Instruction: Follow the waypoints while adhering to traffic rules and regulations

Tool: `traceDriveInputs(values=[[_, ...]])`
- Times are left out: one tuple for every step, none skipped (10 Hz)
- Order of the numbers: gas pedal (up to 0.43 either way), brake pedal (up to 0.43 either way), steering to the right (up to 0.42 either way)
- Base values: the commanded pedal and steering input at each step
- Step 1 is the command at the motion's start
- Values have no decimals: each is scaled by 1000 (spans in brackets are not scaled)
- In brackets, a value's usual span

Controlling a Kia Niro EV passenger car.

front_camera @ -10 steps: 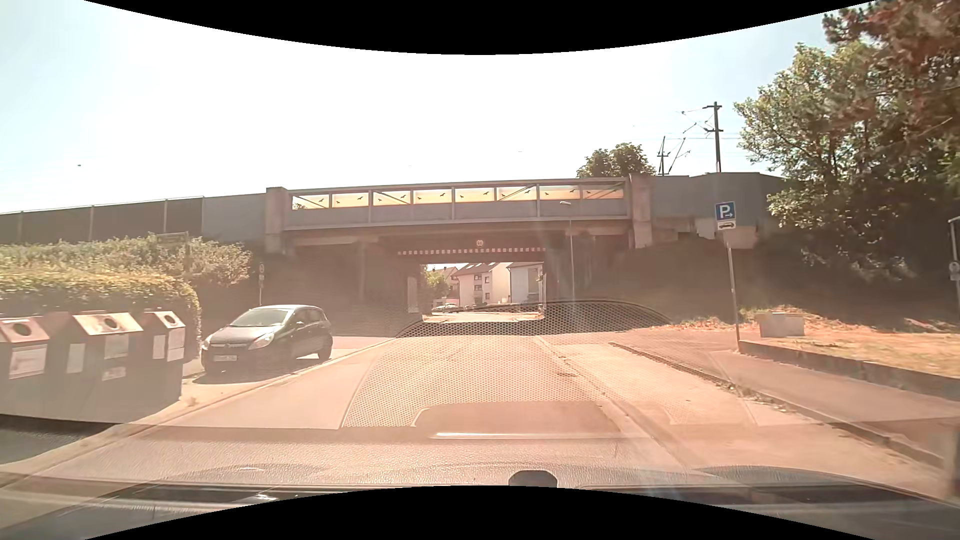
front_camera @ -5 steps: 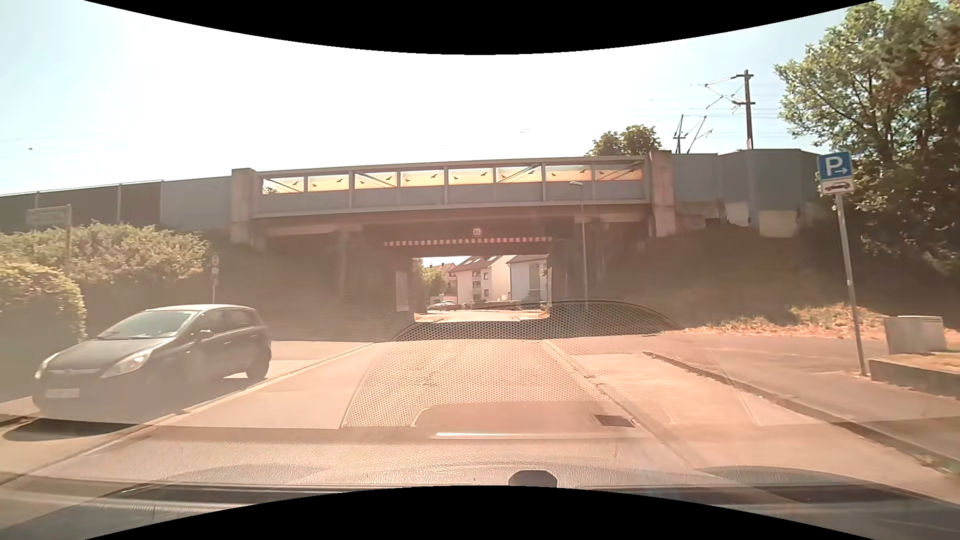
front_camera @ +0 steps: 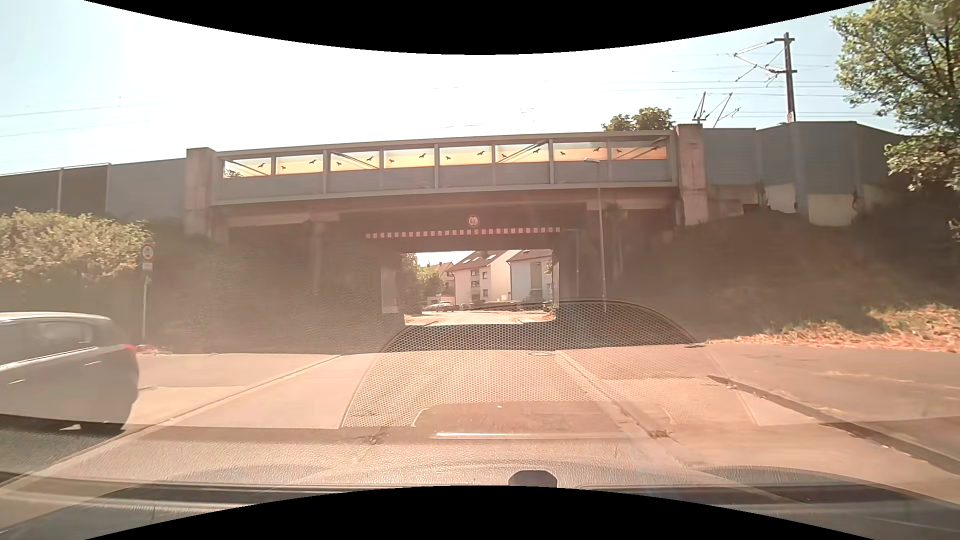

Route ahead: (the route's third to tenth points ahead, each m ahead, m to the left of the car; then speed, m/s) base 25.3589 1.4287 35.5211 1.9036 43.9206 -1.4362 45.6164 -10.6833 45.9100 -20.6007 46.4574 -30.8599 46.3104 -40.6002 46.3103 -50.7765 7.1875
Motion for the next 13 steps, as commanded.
traceDriveInputs(values=[[79, 0, 0], [79, 0, 0], [79, 0, 0], [79, 0, 0], [79, 0, 0], [79, 0, -2], [79, 0, -2], [79, 0, -2], [79, 0, -2], [59, 0, -2], [59, 0, -2], [59, 0, -3], [59, 0, -2]])
